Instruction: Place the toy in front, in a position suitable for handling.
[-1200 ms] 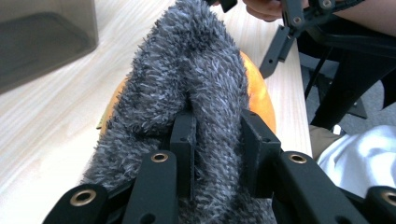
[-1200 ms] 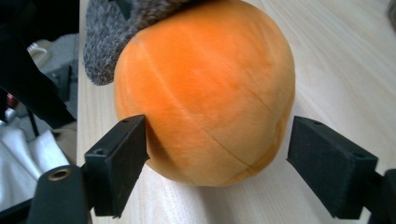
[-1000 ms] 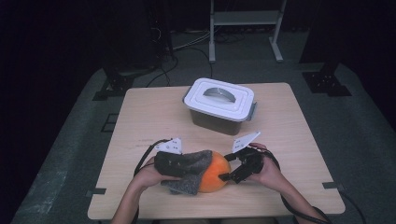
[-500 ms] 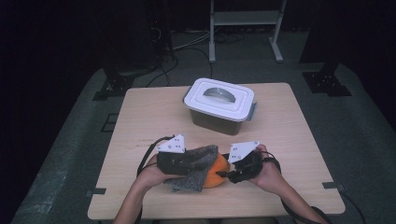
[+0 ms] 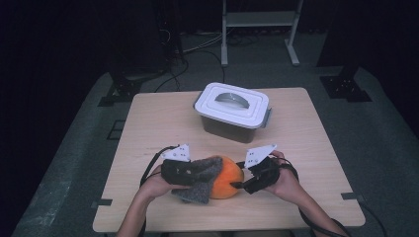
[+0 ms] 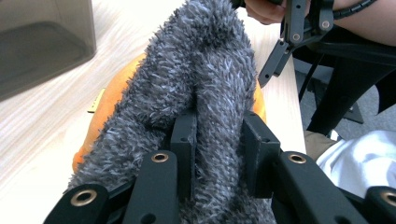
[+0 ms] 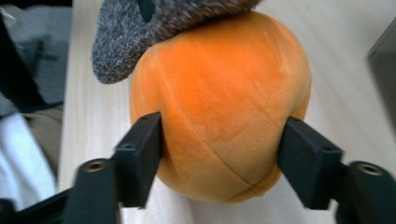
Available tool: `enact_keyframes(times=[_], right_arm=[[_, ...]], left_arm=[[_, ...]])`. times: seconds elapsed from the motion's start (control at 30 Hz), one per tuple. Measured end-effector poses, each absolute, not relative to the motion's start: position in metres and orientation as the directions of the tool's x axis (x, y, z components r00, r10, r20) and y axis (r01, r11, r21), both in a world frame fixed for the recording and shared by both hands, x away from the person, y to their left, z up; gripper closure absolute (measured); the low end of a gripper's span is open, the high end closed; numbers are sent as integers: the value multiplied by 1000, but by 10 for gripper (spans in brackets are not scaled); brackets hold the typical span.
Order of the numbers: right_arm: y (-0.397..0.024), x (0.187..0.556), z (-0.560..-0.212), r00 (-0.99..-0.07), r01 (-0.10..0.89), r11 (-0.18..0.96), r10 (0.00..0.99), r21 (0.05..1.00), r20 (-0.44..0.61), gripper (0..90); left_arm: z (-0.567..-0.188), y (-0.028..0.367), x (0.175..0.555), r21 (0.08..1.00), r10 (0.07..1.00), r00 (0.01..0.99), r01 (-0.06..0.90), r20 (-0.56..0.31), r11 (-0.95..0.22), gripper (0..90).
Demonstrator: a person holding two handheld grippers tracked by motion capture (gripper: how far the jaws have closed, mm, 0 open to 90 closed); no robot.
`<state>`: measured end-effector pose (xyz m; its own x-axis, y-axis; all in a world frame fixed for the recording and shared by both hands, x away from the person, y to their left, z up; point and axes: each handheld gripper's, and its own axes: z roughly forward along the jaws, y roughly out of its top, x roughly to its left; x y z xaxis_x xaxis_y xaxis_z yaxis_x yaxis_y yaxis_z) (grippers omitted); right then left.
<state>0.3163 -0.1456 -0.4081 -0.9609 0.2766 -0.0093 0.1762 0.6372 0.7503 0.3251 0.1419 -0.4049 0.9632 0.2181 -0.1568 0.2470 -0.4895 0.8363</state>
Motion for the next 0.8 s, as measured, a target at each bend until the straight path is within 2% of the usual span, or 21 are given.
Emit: enact_keyframes(times=[0.23, 0.33, 0.43, 0.5, 0.7, 0.8], right_arm=[[-155, 327, -415, -947, 281, 594, 298, 754, 118, 252], [-153, 332, -420, -939, 318, 579, 300, 750, 167, 261], [-151, 328, -416, -944, 288, 588, 308, 756, 120, 378], [-150, 323, -411, -951, 235, 599, 305, 766, 53, 418], [-140, 307, -398, -963, 104, 624, 259, 775, -80, 445], [-137, 304, -398, -964, 87, 627, 250, 774, -94, 429]], left_arm=[[-409, 142, 325, 832, 211, 961, 261, -177, -490, 695], [-408, 140, 326, 832, 215, 961, 260, -174, -490, 693], [-404, 139, 325, 849, 223, 961, 251, -162, -466, 693], [-396, 139, 322, 865, 225, 964, 232, -143, -444, 693], [-370, 131, 311, 908, 223, 972, 152, -67, -390, 687], [-378, 127, 312, 880, 243, 969, 160, -53, -447, 688]])
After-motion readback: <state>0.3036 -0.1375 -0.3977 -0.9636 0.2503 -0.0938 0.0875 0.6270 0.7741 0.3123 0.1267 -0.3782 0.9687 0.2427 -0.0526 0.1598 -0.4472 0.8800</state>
